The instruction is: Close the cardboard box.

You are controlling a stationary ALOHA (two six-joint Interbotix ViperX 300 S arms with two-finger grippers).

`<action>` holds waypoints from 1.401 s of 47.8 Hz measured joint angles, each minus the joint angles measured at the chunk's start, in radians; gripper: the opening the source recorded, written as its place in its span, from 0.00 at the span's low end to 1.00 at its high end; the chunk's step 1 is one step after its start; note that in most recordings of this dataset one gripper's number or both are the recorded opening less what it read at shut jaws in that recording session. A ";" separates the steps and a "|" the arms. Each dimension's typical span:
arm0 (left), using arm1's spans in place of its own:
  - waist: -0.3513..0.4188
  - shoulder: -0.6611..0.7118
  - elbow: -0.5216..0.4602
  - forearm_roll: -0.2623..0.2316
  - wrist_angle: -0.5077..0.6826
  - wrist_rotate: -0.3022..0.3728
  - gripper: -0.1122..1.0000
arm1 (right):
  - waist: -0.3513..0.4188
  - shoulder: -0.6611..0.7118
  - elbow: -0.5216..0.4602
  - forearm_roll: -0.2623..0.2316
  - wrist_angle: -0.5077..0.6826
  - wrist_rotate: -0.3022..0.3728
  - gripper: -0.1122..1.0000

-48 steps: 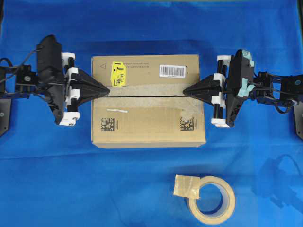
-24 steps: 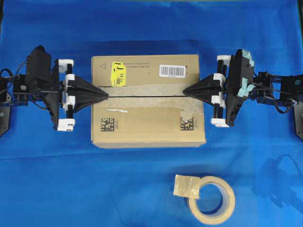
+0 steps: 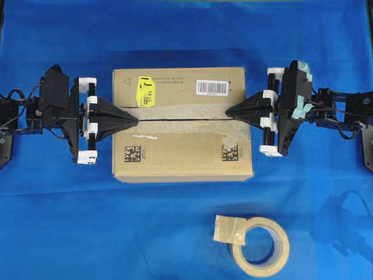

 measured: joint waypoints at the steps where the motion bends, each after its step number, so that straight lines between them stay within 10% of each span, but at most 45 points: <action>1: 0.000 0.002 0.000 0.000 0.000 0.000 0.10 | 0.002 0.000 0.000 0.000 0.000 0.000 0.10; 67: 0.000 0.003 -0.005 0.000 0.021 -0.012 0.10 | 0.025 0.000 0.000 0.000 -0.003 -0.002 0.10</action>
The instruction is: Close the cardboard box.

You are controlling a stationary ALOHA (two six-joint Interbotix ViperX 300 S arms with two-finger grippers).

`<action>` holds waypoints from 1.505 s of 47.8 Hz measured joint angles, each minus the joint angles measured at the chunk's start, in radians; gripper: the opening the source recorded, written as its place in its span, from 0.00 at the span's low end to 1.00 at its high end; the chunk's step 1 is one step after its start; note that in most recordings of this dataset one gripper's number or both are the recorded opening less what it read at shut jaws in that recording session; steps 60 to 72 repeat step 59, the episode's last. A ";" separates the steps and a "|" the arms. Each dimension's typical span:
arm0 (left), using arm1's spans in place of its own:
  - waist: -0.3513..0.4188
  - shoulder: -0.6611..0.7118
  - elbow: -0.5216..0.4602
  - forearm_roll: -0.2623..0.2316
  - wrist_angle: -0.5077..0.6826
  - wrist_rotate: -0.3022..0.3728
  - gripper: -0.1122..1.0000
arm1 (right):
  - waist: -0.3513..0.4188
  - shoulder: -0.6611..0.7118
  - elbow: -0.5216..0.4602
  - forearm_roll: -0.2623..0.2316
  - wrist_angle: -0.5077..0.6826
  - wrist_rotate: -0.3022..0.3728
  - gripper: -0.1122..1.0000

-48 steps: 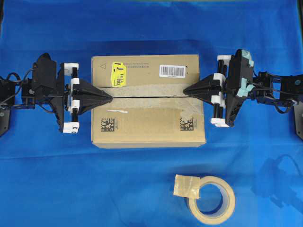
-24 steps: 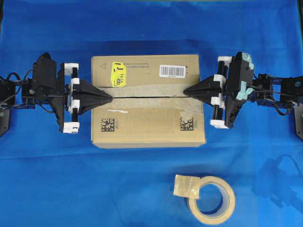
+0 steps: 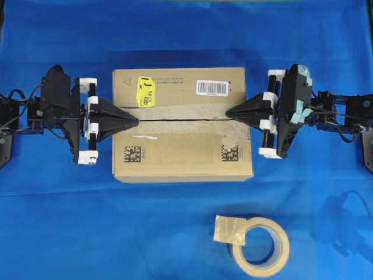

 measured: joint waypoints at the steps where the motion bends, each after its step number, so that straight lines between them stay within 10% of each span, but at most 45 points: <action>1: 0.000 0.000 0.000 0.000 0.000 0.002 0.10 | 0.000 0.000 0.000 0.002 0.000 0.000 0.10; 72: 0.000 0.000 -0.002 0.000 0.002 0.002 0.10 | 0.014 0.000 0.000 0.002 0.000 0.000 0.10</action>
